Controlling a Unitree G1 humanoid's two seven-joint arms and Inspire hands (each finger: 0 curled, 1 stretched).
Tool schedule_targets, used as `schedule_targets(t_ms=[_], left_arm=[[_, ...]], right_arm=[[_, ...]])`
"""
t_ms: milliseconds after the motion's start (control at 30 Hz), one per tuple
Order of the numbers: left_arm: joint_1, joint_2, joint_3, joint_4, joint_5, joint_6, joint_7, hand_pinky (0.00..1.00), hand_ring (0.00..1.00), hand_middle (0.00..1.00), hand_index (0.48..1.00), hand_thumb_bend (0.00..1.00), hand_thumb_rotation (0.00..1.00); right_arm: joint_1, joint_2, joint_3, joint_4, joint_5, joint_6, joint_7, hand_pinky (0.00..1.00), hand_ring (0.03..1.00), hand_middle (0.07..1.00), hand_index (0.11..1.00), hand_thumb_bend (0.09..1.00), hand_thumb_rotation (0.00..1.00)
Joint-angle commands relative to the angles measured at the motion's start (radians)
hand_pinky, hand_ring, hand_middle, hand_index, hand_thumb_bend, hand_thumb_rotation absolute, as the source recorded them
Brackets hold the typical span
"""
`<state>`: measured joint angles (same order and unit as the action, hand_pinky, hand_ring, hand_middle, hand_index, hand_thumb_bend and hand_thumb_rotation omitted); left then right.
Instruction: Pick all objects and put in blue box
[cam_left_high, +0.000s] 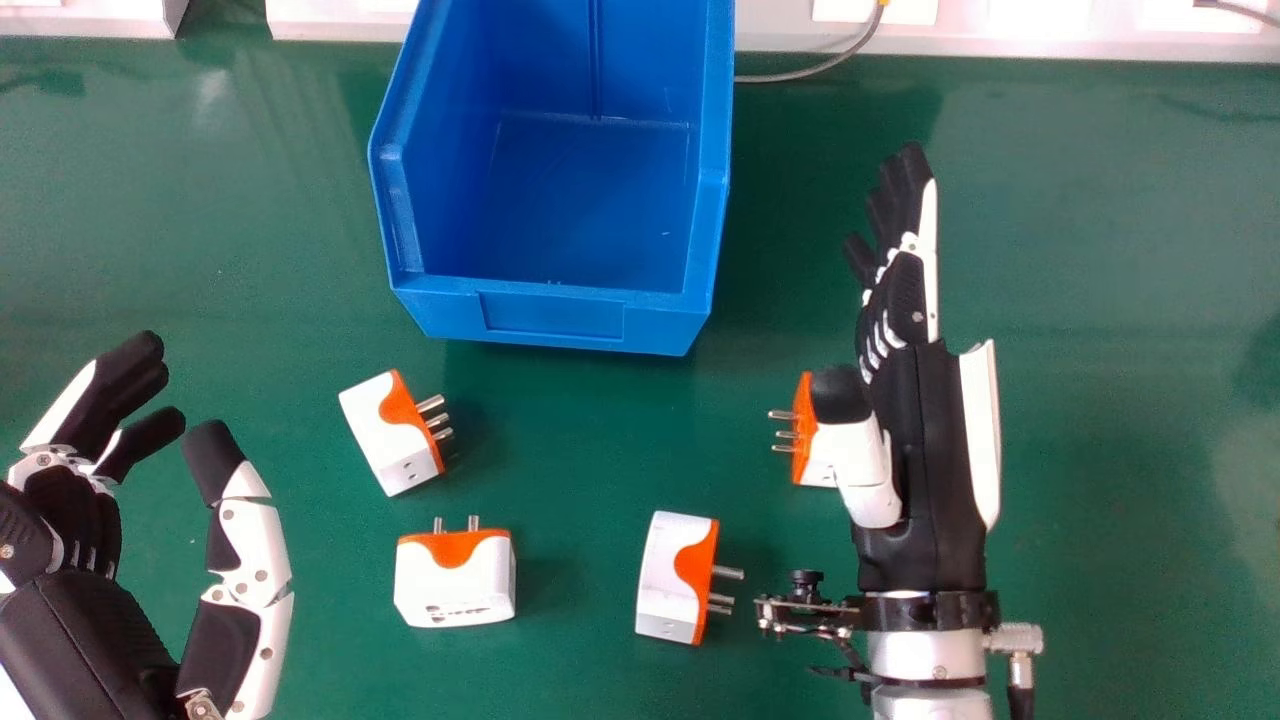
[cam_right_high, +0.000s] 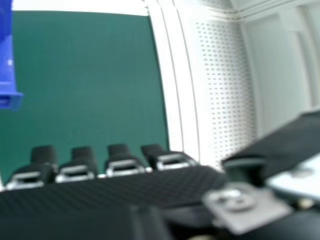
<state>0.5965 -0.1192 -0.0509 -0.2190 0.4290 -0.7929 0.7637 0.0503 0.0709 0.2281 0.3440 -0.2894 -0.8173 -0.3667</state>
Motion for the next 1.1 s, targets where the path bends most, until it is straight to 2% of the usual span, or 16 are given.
schedule_targets(t_ms=[0, 133, 433, 567, 600, 733, 867, 967, 1033, 1067], left_arm=[[0.032, -0.075, 0.004, -0.023, 0.003, 0.000, 0.000, 0.64, 0.71, 0.71, 0.719, 0.27, 0.00], [0.032, -0.074, 0.003, -0.026, 0.003, 0.003, -0.002, 0.65, 0.71, 0.71, 0.720, 0.27, 0.00], [0.024, -0.071, 0.000, -0.026, -0.010, 0.002, -0.010, 0.65, 0.72, 0.71, 0.727, 0.26, 0.00], [0.022, -0.071, 0.008, -0.026, 0.004, 0.003, -0.008, 0.64, 0.71, 0.71, 0.724, 0.26, 0.00], [0.022, -0.071, 0.008, -0.026, 0.004, 0.003, -0.008, 0.64, 0.71, 0.71, 0.724, 0.26, 0.00], [0.025, -0.072, 0.001, -0.027, -0.008, 0.001, -0.013, 0.65, 0.71, 0.72, 0.726, 0.26, 0.00], [0.025, -0.073, -0.001, -0.027, -0.011, -0.003, -0.013, 0.65, 0.71, 0.71, 0.723, 0.26, 0.00], [0.025, -0.076, 0.002, -0.025, -0.003, -0.004, -0.008, 0.64, 0.71, 0.71, 0.721, 0.25, 0.00], [0.029, -0.078, 0.004, -0.027, 0.010, 0.002, -0.003, 0.64, 0.71, 0.71, 0.721, 0.26, 0.00], [0.030, -0.078, 0.003, -0.027, 0.009, 0.003, -0.003, 0.64, 0.70, 0.71, 0.721, 0.26, 0.00]], right_arm=[[-0.011, 0.045, 0.000, -0.025, -0.005, -0.012, -0.006, 0.95, 0.990, 1.000, 1.000, 0.743, 1.00], [-0.013, 0.045, -0.001, -0.023, -0.012, -0.011, -0.011, 0.95, 0.990, 1.000, 1.000, 0.736, 1.00], [-0.019, 0.050, -0.001, -0.021, -0.005, -0.010, -0.010, 0.95, 0.993, 1.000, 1.000, 0.736, 1.00], [-0.020, 0.048, -0.003, -0.020, -0.010, -0.009, -0.013, 0.95, 0.990, 1.000, 1.000, 0.738, 1.00], [-0.020, 0.049, -0.003, -0.021, -0.011, -0.008, -0.014, 0.95, 0.989, 1.000, 1.000, 0.739, 1.00], [-0.021, 0.046, -0.003, -0.020, -0.013, -0.013, -0.016, 0.95, 0.989, 1.000, 1.000, 0.739, 1.00], [-0.027, 0.032, -0.013, -0.020, -0.004, -0.005, -0.009, 0.96, 0.996, 1.000, 1.000, 0.708, 1.00], [-0.033, 0.012, -0.029, -0.033, -0.015, 0.036, -0.001, 0.97, 1.000, 1.000, 1.000, 0.721, 1.00], [-0.040, -0.020, -0.043, -0.051, -0.042, 0.084, 0.014, 0.96, 1.000, 1.000, 1.000, 0.739, 1.00], [-0.046, -0.050, -0.051, -0.060, -0.056, 0.114, 0.034, 0.96, 0.999, 1.000, 1.000, 0.743, 1.00]])
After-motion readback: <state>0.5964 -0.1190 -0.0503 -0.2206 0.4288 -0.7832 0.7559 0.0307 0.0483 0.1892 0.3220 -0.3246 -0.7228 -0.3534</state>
